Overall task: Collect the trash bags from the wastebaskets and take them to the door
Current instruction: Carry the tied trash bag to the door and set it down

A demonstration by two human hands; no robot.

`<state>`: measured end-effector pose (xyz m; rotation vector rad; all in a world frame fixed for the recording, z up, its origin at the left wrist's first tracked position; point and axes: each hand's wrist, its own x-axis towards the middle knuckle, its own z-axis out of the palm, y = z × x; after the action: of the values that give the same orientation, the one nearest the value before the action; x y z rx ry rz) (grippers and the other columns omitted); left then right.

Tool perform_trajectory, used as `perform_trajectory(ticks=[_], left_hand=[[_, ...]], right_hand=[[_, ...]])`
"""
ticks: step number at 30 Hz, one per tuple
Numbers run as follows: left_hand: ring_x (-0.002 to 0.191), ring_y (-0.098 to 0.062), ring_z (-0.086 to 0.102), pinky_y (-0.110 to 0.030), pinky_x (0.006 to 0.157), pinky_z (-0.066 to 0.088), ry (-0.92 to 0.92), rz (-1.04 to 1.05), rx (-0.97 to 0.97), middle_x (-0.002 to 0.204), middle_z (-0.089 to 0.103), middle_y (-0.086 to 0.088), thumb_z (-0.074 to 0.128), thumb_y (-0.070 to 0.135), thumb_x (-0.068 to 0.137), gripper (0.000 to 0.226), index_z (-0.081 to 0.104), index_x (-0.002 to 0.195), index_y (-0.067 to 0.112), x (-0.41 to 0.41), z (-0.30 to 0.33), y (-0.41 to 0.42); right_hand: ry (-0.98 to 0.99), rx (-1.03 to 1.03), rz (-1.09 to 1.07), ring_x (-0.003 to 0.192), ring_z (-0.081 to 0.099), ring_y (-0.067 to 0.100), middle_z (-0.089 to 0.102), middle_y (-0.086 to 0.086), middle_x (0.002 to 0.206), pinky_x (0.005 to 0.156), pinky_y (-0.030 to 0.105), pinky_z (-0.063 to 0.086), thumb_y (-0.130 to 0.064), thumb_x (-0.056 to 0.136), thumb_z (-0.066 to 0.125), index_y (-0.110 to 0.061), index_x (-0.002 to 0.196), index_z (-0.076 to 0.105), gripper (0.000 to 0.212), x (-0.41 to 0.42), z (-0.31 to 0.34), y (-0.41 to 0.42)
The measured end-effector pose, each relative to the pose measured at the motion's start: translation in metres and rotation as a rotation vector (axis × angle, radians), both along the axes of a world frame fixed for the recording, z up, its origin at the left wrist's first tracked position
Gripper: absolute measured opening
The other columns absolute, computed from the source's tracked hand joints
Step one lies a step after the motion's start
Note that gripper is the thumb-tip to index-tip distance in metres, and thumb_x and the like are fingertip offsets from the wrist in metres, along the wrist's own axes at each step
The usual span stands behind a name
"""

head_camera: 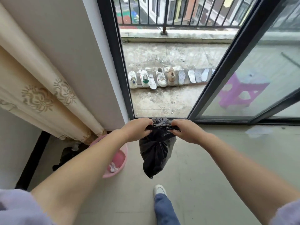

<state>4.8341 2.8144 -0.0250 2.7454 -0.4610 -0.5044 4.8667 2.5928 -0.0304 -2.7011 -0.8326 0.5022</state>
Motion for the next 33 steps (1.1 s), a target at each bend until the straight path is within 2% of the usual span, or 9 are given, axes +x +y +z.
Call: perform_trajectory(ticks=[6,9,12,15,17,22,24,27,33], left_hand=[[0.094,-0.024,0.056,-0.037,0.077,0.046,0.004,-0.135,-0.016,0.104,0.057,-0.004,0.048,0.023,0.095,0.015,0.053,0.104,0.012,-0.033,0.046,-0.03],[0.095,-0.026,0.056,-0.036,0.077,0.044,-0.027,-0.217,-0.046,0.107,0.058,-0.005,0.049,0.021,0.095,0.016,0.054,0.107,0.011,-0.061,0.065,-0.051],[0.097,-0.025,0.055,-0.034,0.078,0.043,-0.039,-0.312,-0.044,0.112,0.057,-0.004,0.049,0.022,0.096,0.02,0.055,0.112,0.011,-0.086,0.08,-0.076],[0.09,-0.019,0.052,-0.03,0.074,0.04,-0.051,-0.413,-0.051,0.109,0.059,-0.004,0.05,0.021,0.095,0.018,0.056,0.109,0.011,-0.107,0.096,-0.109],[0.088,-0.018,0.052,-0.03,0.073,0.041,-0.052,-0.49,-0.048,0.106,0.059,-0.003,0.05,0.02,0.094,0.016,0.057,0.105,0.011,-0.121,0.105,-0.136],[0.092,-0.025,0.058,-0.036,0.076,0.048,-0.031,-0.675,-0.041,0.102,0.061,-0.005,0.049,0.021,0.093,0.014,0.057,0.101,0.013,-0.155,0.116,-0.207],[0.093,-0.026,0.057,-0.035,0.076,0.045,-0.012,-0.751,-0.047,0.102,0.06,-0.007,0.049,0.018,0.094,0.014,0.057,0.101,0.011,-0.172,0.118,-0.24],[0.096,-0.028,0.056,-0.034,0.078,0.043,0.009,-0.859,-0.057,0.105,0.061,-0.011,0.049,0.015,0.093,0.017,0.058,0.104,0.005,-0.204,0.122,-0.295],[0.094,-0.028,0.057,-0.037,0.08,0.047,0.011,-1.111,-0.073,0.103,0.062,-0.011,0.051,0.015,0.091,0.015,0.059,0.102,0.008,-0.289,0.131,-0.414]], right_hand=[[-0.049,0.006,-0.145,0.091,0.058,0.029,0.063,0.009,0.098,0.071,0.033,0.038,-0.028,0.093,0.052,-0.01,0.096,0.056,0.018,-0.064,0.051,-0.036],[-0.047,0.031,-0.24,0.093,0.057,0.028,0.062,0.009,0.099,0.076,0.035,0.041,-0.027,0.092,0.053,-0.01,0.096,0.056,0.018,-0.111,0.069,-0.057],[-0.026,0.032,-0.337,0.093,0.057,0.028,0.063,0.009,0.098,0.073,0.034,0.04,-0.026,0.092,0.054,-0.011,0.095,0.056,0.016,-0.157,0.084,-0.08],[-0.031,0.037,-0.428,0.093,0.057,0.028,0.063,0.01,0.099,0.071,0.033,0.039,-0.023,0.092,0.053,-0.009,0.096,0.058,0.015,-0.201,0.1,-0.107],[-0.042,0.048,-0.495,0.088,0.055,0.024,0.063,0.006,0.095,0.069,0.029,0.033,-0.019,0.092,0.053,-0.008,0.1,0.059,0.015,-0.232,0.109,-0.128],[-0.018,0.012,-0.687,0.082,0.05,0.023,0.062,0.009,0.097,0.069,0.031,0.035,-0.025,0.093,0.053,-0.009,0.097,0.057,0.018,-0.303,0.116,-0.187],[-0.005,-0.002,-0.763,0.08,0.045,0.018,0.06,0.005,0.093,0.068,0.03,0.034,-0.027,0.093,0.052,-0.01,0.096,0.057,0.017,-0.334,0.12,-0.209],[0.007,0.022,-0.881,0.078,0.046,0.02,0.051,-0.002,0.083,0.067,0.03,0.034,-0.026,0.093,0.051,-0.018,0.086,0.051,0.011,-0.387,0.124,-0.245],[0.032,0.029,-1.139,0.081,0.048,0.019,0.048,-0.006,0.083,0.071,0.035,0.041,-0.027,0.092,0.051,-0.024,0.08,0.043,0.015,-0.512,0.127,-0.321]])
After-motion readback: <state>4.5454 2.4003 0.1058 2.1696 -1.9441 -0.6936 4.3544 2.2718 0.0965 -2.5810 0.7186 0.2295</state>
